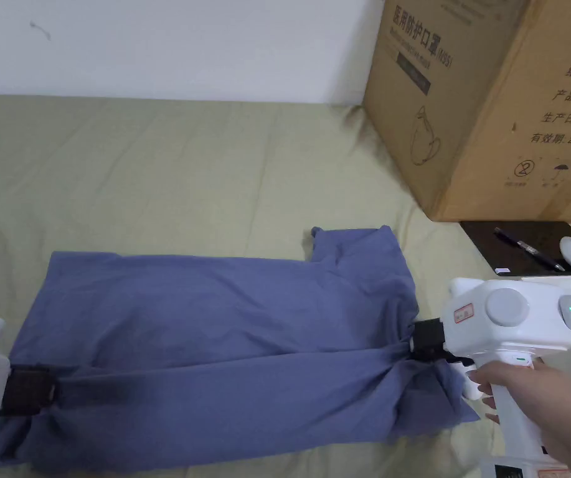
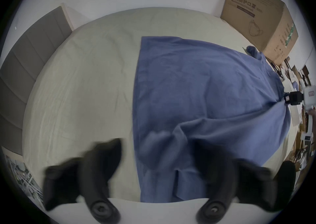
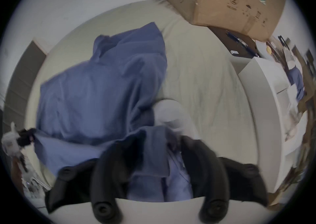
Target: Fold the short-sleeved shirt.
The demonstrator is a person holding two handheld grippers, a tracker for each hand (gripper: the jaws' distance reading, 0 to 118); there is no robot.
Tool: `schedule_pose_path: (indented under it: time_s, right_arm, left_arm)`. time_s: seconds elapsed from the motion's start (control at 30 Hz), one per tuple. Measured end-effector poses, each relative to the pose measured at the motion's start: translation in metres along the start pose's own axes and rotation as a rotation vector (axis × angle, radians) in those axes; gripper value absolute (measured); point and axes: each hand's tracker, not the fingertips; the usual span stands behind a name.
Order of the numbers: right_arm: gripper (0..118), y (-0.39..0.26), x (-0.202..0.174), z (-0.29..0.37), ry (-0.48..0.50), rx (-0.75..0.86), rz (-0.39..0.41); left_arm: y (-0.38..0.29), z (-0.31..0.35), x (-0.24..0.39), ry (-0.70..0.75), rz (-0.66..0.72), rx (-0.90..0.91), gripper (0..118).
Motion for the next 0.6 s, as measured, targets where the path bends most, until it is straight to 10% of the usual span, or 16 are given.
schedule_pose_path:
  time_s: [0.03,0.1,0.33,0.4,0.47,0.6]
  right_arm:
    - [84,-0.006,0.004,0.003,0.071,0.040,-0.042]
    - [114,-0.013,0.009,0.017,0.075,0.088,-0.086]
    - [115,-0.071,0.010,0.120,0.191,0.322,-0.079]
    - [96,-0.098,0.010,0.151,0.253,0.401,-0.085]
    - [0,-0.129,0.007,0.180,0.312,0.486,-0.096]
    - [0,-0.160,0.002,0.202,0.272,0.544,-0.106]
  left_arm:
    - [-0.001,0.003,-0.001,0.010,0.018,0.024,114]
    - [-0.007,0.018,-0.006,-0.026,0.052,0.116,118]
    - [-0.046,0.101,0.001,-0.120,0.143,0.314,116]
    - [-0.064,0.125,0.005,-0.193,0.156,0.333,94]
    - [-0.086,0.148,0.011,-0.186,0.145,0.375,12]
    - [-0.118,0.177,0.026,-0.062,0.059,0.442,0]
